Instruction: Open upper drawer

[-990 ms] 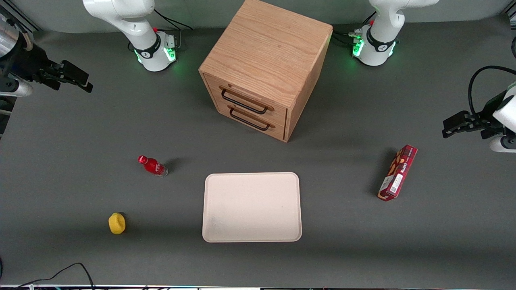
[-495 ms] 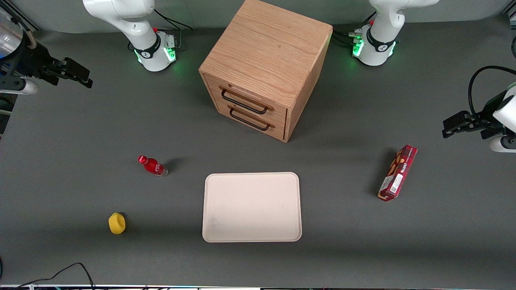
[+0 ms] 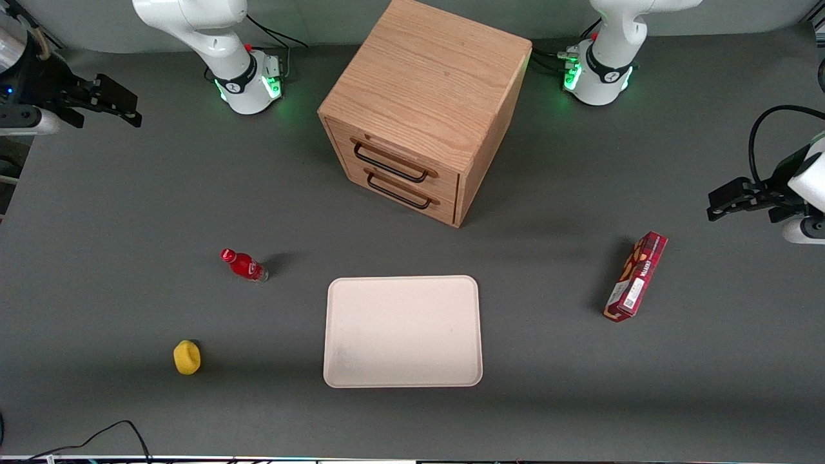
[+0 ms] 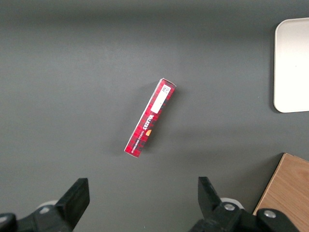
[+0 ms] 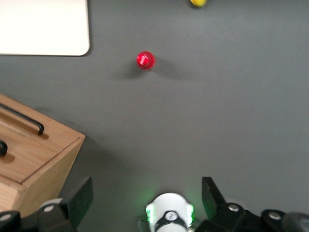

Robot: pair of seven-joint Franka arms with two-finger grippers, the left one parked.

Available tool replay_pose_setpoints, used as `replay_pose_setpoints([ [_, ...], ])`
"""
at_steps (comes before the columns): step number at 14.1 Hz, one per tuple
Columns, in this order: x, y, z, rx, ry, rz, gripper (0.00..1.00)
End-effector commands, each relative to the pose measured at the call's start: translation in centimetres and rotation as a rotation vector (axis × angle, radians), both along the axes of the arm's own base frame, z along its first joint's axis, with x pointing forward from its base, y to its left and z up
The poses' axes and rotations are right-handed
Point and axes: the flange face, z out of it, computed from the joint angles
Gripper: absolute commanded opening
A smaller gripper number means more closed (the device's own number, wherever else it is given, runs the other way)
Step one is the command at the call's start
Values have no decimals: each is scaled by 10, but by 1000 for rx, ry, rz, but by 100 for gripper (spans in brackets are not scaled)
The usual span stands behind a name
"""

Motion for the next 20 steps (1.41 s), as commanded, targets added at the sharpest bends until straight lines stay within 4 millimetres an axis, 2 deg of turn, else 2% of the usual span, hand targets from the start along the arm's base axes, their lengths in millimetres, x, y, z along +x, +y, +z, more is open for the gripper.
replay_pose_setpoints([
  [1,23,7,13,50,-17,170,100],
  [2,35,16,7,69,-15,283,100],
  [3,46,41,2,96,-11,453,100],
  [4,48,66,-3,114,-2,560,100],
  [6,52,119,-27,201,40,669,100],
  [9,58,174,-67,428,127,764,100],
  [11,56,211,-93,489,187,830,100],
  [14,63,252,-143,560,252,867,100],
  [16,66,278,-169,595,249,869,100],
  [19,74,289,-217,611,248,834,100],
  [20,70,300,-230,609,240,824,100],
])
